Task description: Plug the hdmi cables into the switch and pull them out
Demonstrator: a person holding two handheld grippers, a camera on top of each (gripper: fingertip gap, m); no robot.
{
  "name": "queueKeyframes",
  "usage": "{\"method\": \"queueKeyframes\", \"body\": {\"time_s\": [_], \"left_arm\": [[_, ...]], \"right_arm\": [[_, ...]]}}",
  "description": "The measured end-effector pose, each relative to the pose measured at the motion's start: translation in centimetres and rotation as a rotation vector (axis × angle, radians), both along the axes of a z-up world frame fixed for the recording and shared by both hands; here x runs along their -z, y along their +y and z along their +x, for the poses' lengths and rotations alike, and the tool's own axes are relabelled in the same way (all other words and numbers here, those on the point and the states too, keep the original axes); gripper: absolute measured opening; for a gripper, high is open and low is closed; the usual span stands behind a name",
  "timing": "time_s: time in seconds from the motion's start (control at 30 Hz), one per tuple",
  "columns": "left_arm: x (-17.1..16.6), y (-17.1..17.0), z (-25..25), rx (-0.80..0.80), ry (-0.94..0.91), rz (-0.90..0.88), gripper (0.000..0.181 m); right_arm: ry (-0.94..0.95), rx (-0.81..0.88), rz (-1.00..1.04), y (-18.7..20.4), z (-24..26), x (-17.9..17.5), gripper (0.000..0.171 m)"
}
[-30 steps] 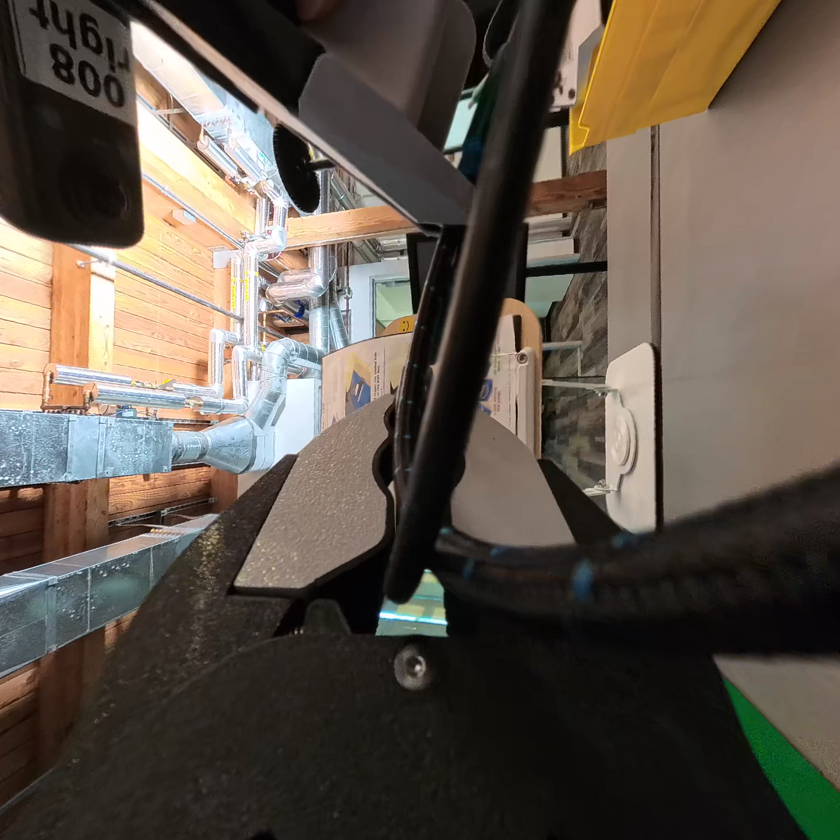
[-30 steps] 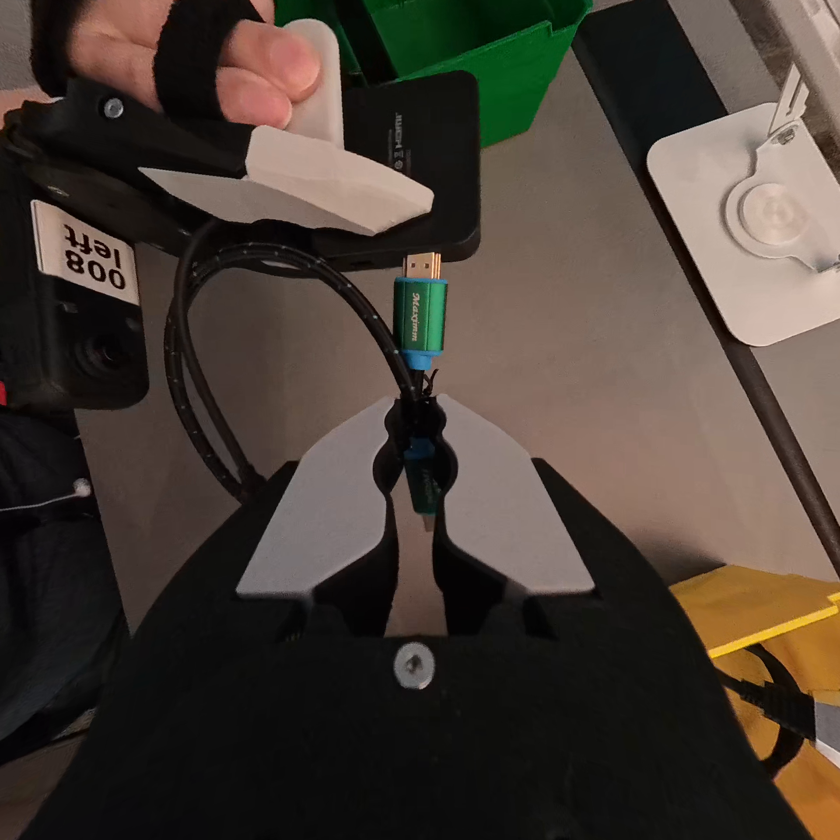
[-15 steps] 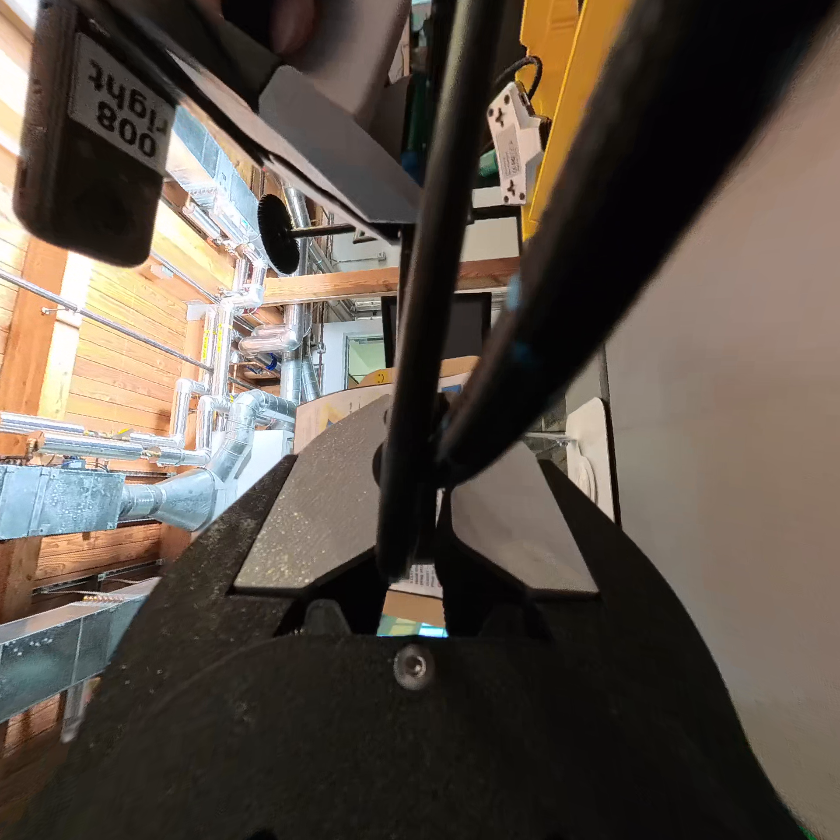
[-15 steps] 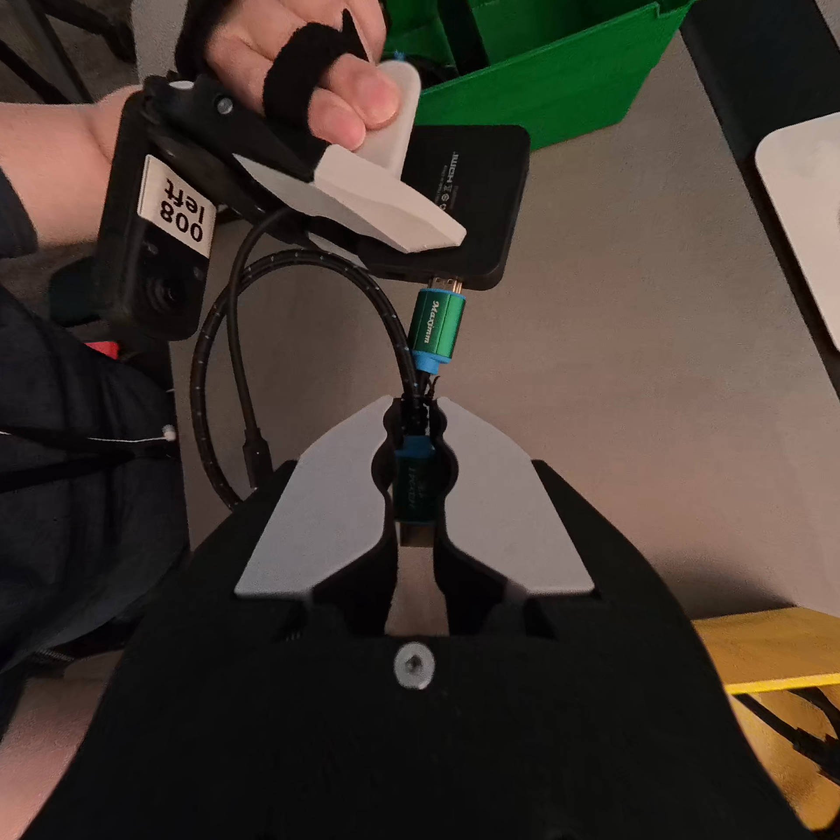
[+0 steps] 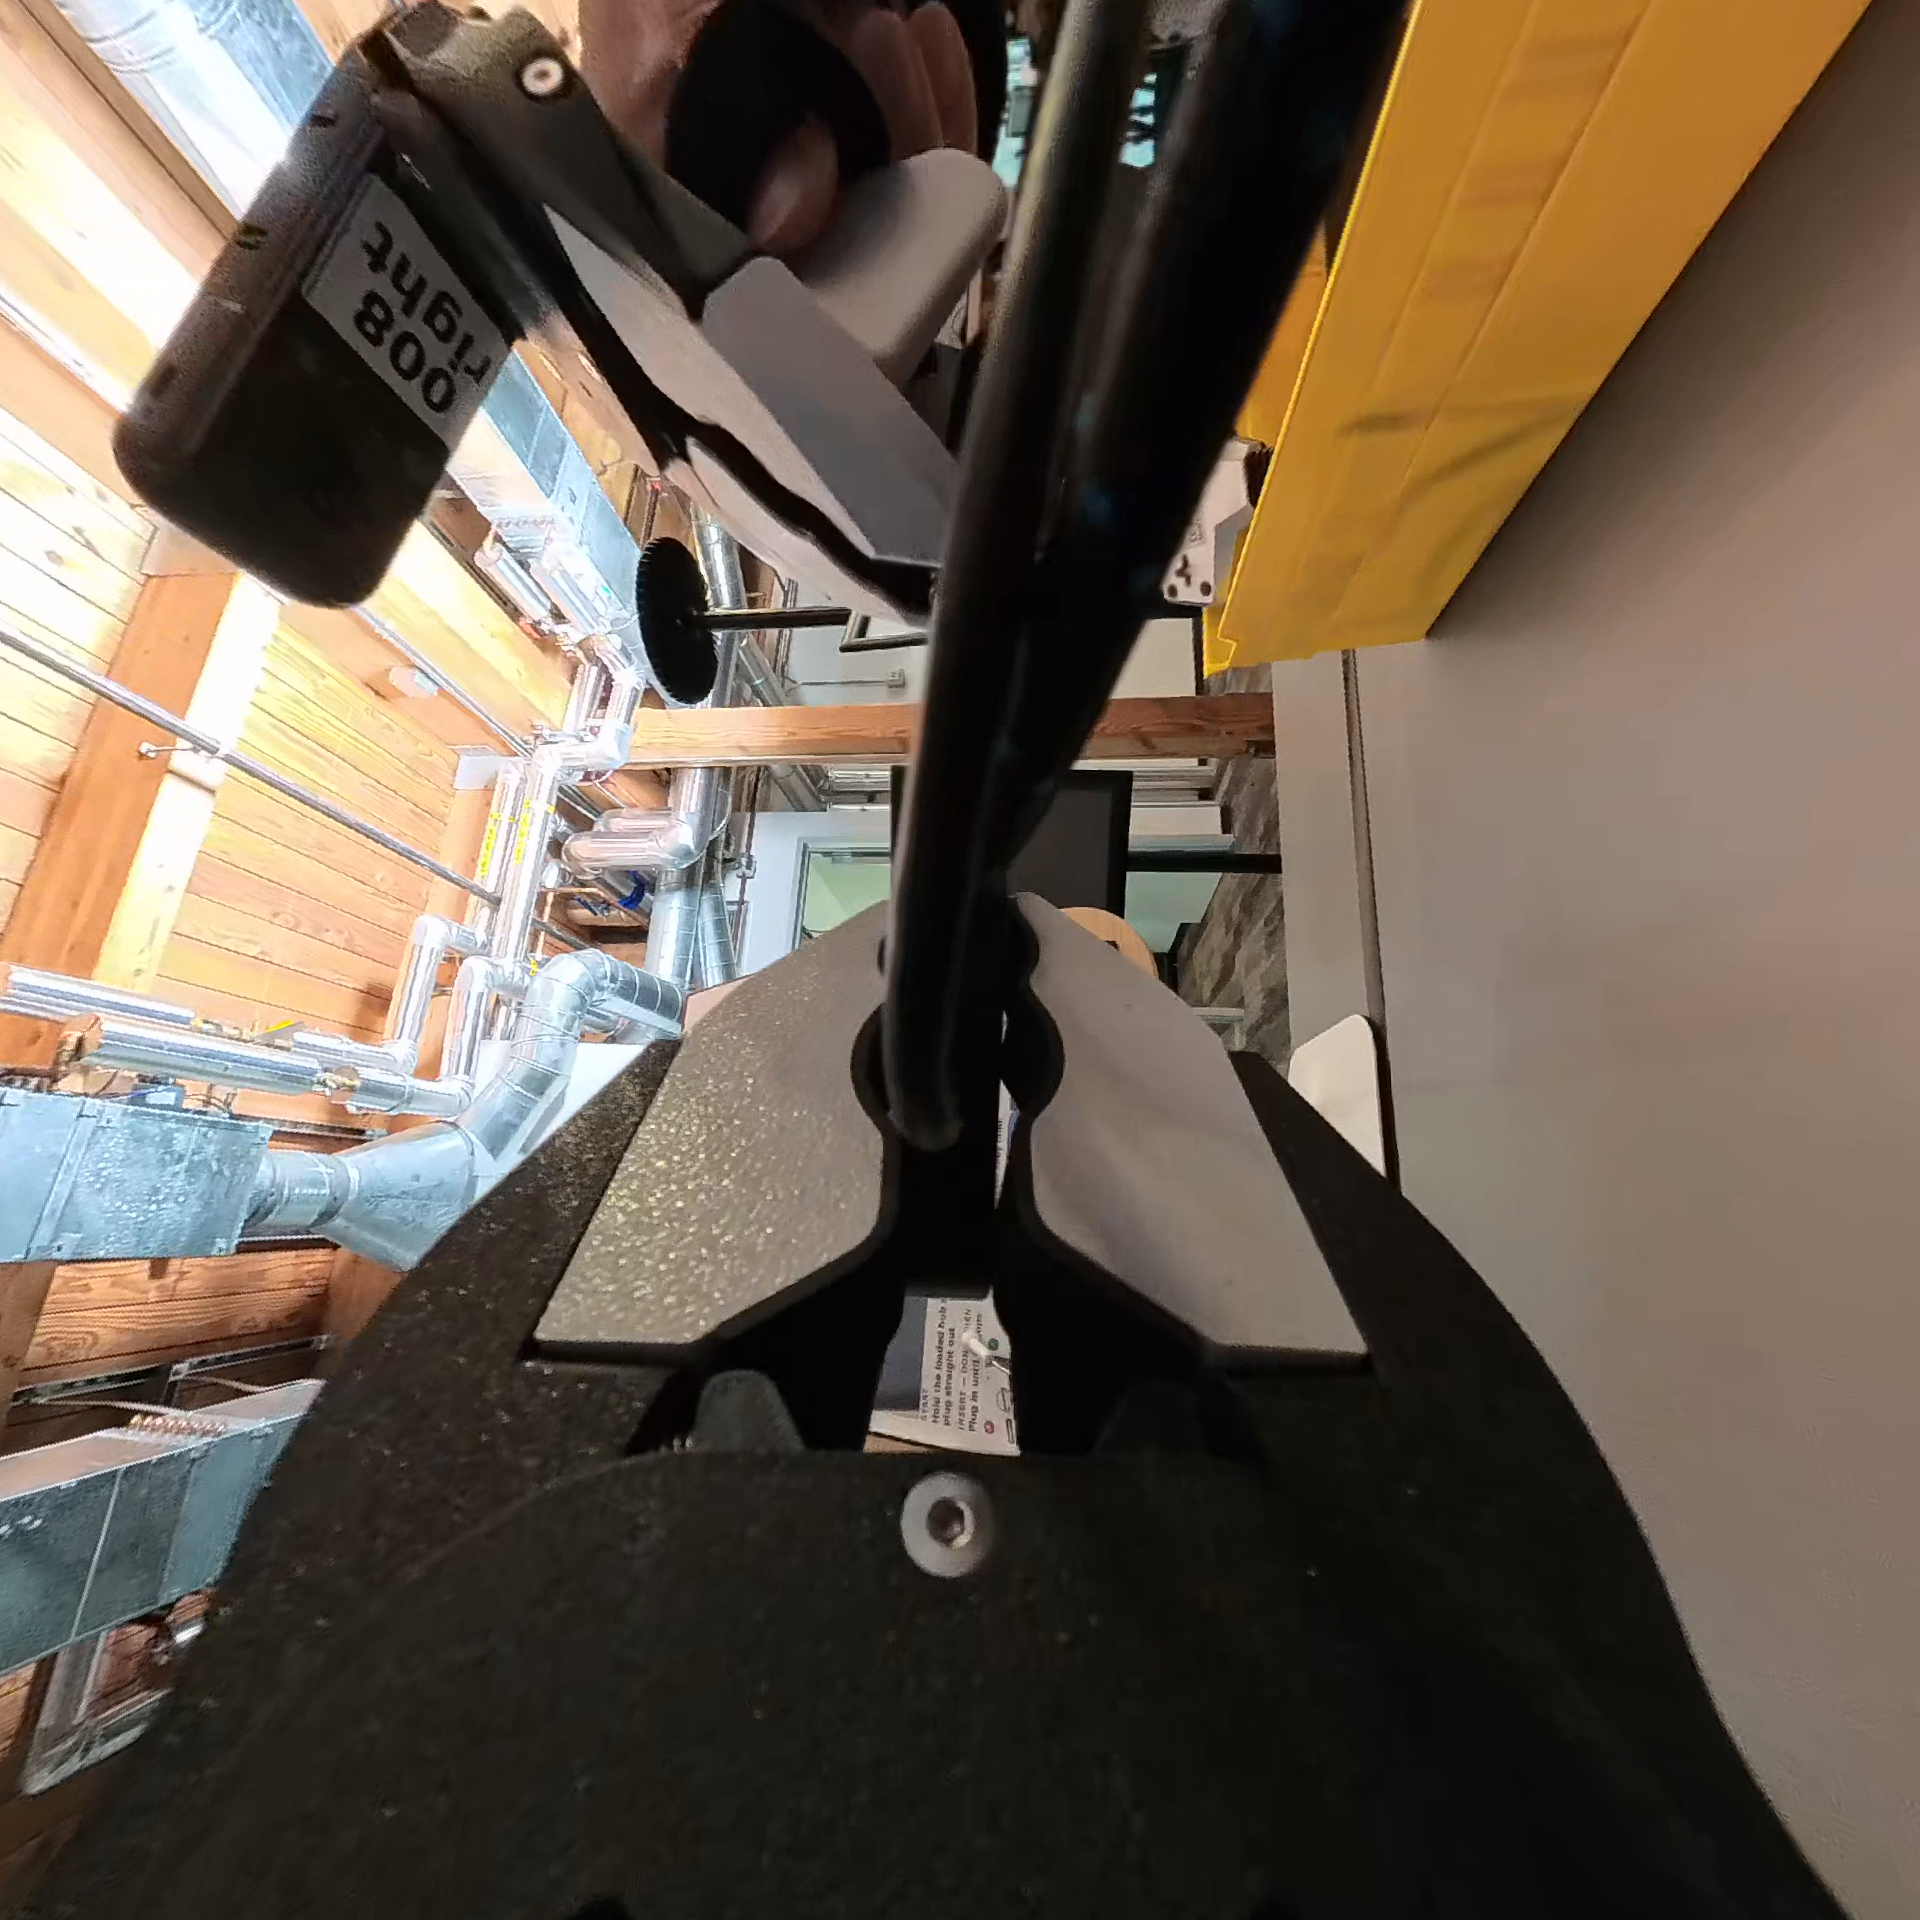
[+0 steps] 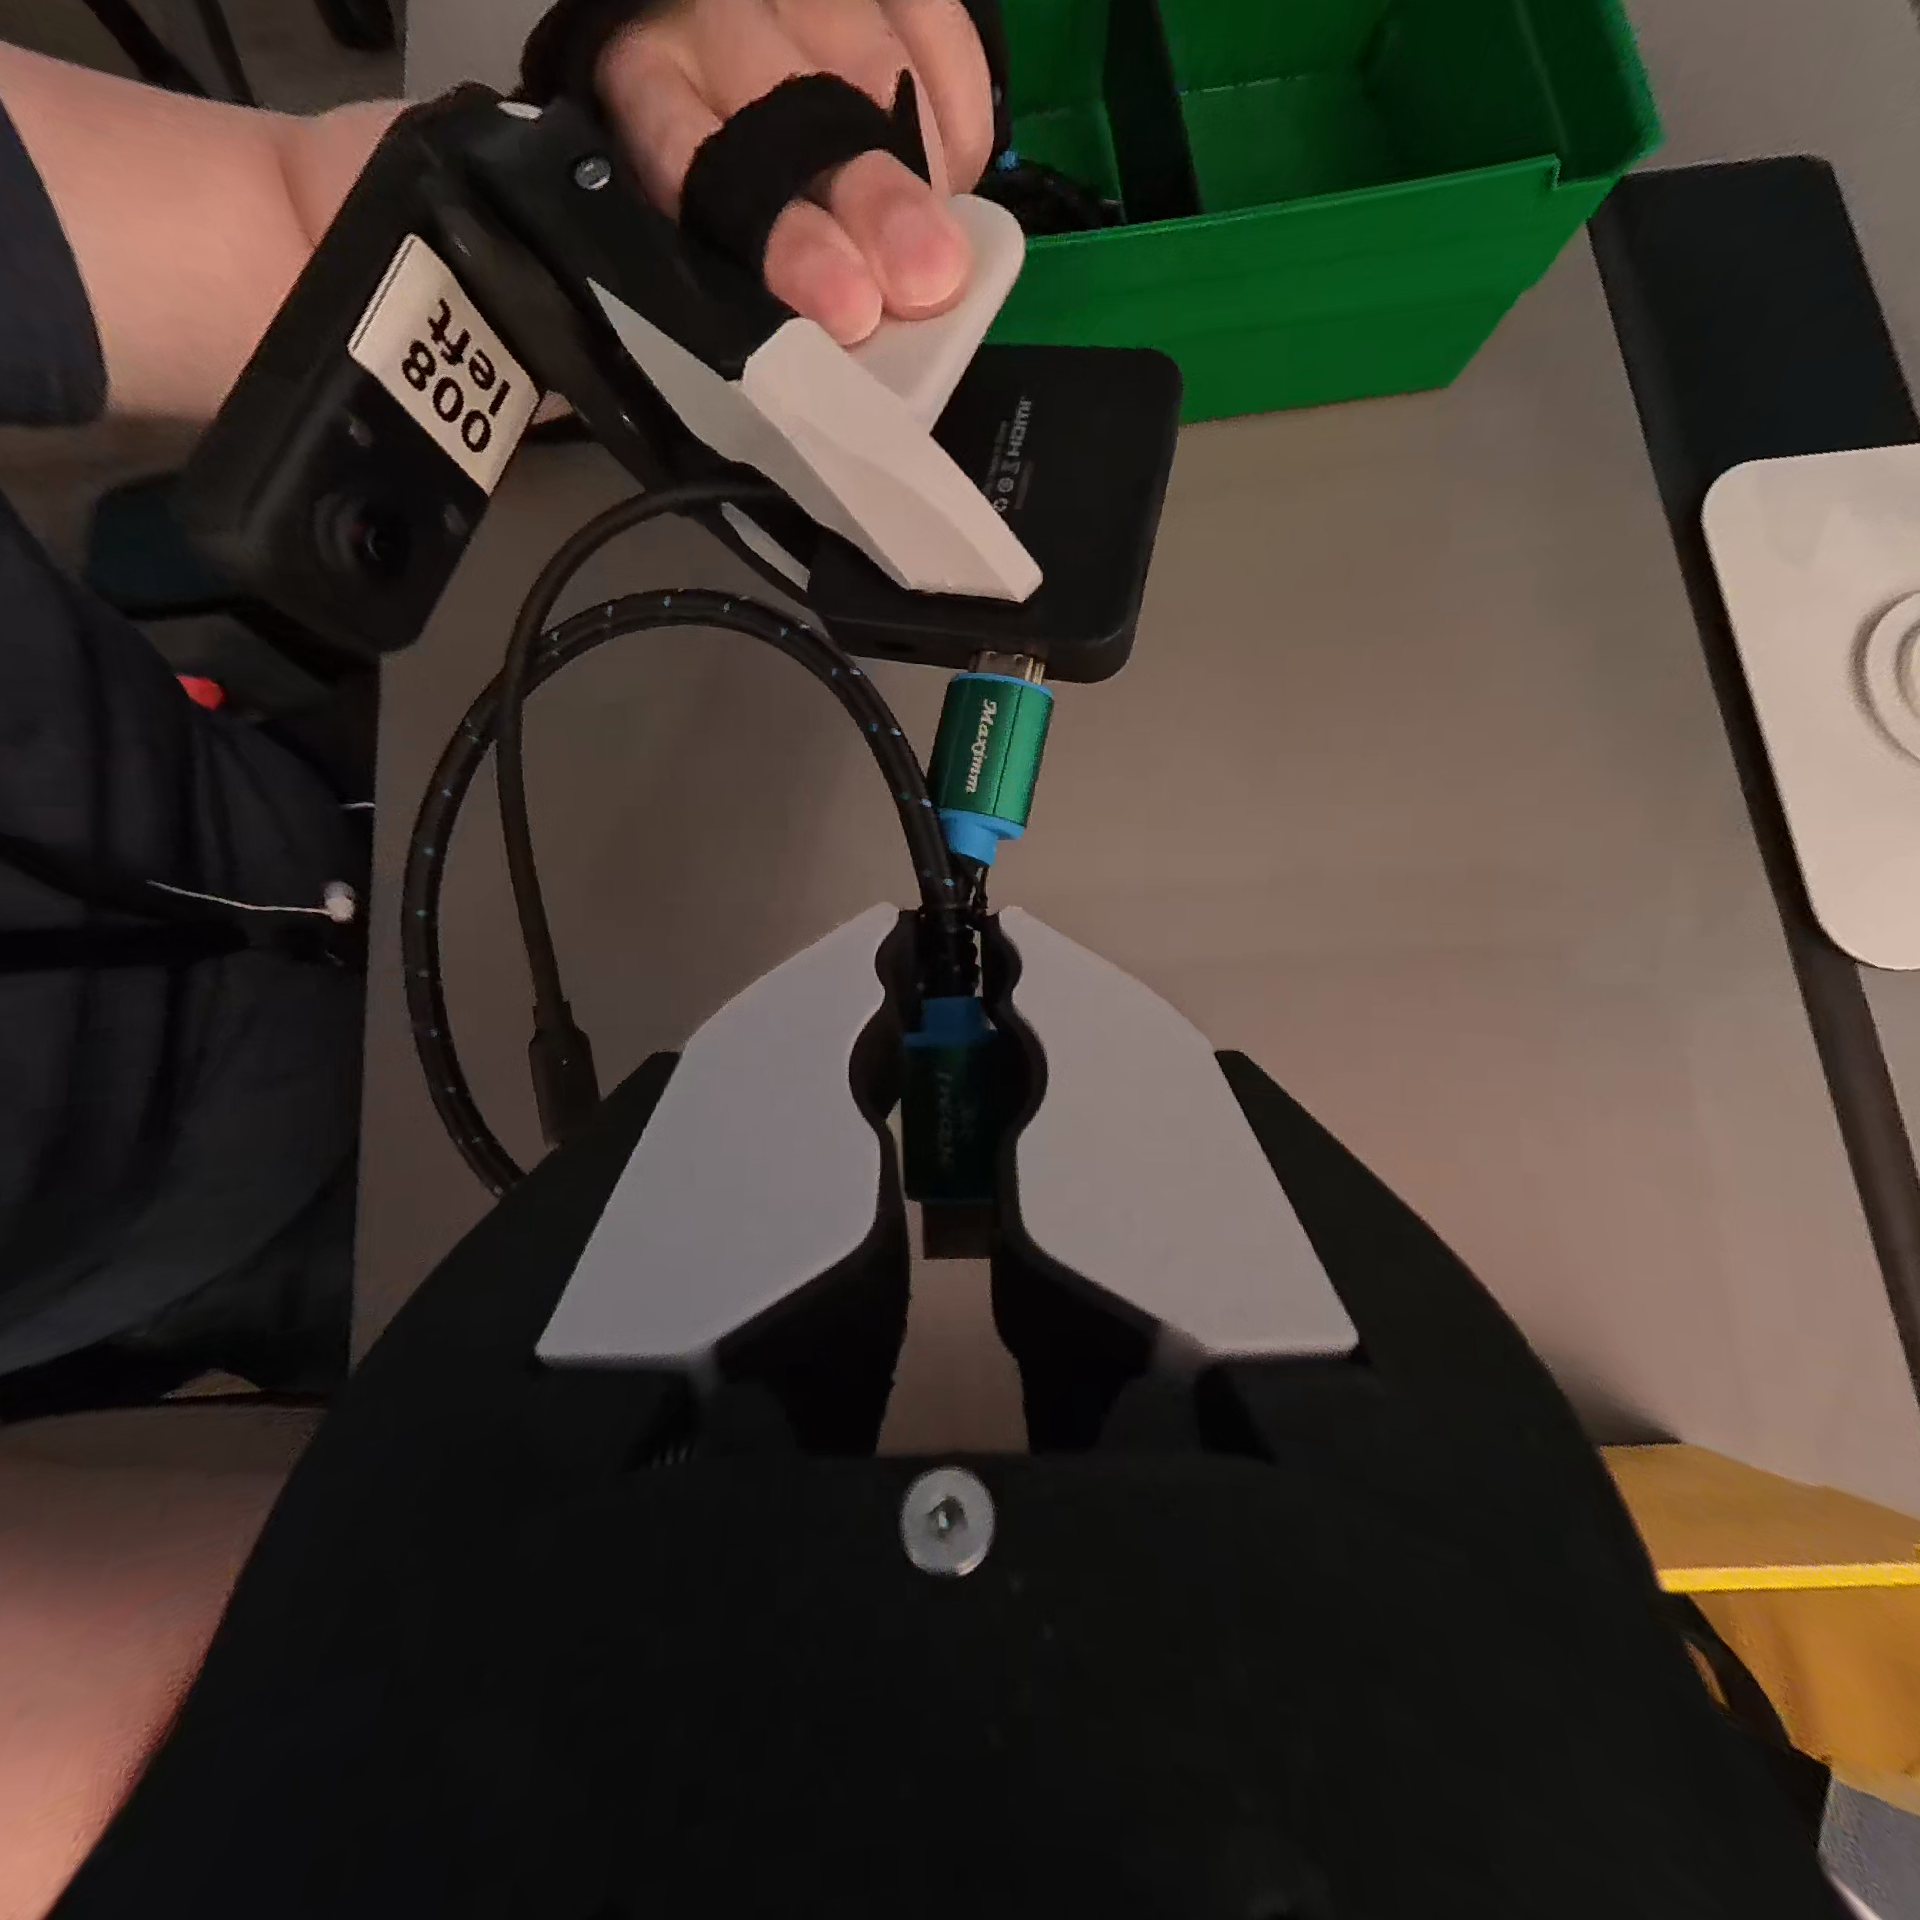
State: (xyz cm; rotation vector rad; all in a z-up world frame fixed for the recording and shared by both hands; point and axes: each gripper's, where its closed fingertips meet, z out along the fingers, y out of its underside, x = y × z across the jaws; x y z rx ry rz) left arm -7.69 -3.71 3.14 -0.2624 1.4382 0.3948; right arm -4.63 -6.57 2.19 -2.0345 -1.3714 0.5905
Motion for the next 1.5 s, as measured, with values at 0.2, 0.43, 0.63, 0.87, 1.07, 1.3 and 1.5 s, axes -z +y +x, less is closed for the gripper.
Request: {"method": "queueKeyframes", "body": {"time_s": [0.2, 0.43, 0.63, 0.87, 1.07, 1.3, 1.5], "left_arm": [[-1.7, 2.3, -1.0, -0.119, -0.087, -0.006, 0.014], [-2.6, 2.7, -1.7, -0.094, -0.126, -0.109, 0.014], [-4.5, 2.2, -2.7, -0.043, -0.195, -0.159, 0.014], [-6.2, 1.2, -3.3, 0.027, -0.235, -0.249, 0.014], [-7.0, 1.5, -3.7, -0.005, -0.276, -0.235, 0.014], [-7.0, 2.3, -3.8, -0.041, -0.285, -0.232, 0.014], [-6.8, 2.6, -3.8, -0.060, -0.285, -0.234, 0.013]], "right_arm": [[0.134, 0.118, 0.083, 2.6, -0.8, -2.1, 0.013], [0.365, 0.100, 0.215, 2.6, -1.4, -6.5, 0.015], [0.273, 0.197, 0.626, 4.7, 3.2, -8.0, 0.028], [0.012, -0.027, 1.157, 3.9, -2.2, -6.7, 0.041], [0.210, 0.014, 0.870, 3.7, -4.2, -6.4, 0.044], [0.643, 0.031, 0.593, 2.9, -5.7, -9.0, 0.024], [0.612, 0.085, 0.582, 3.3, -5.9, -8.9, 0.024]]}}
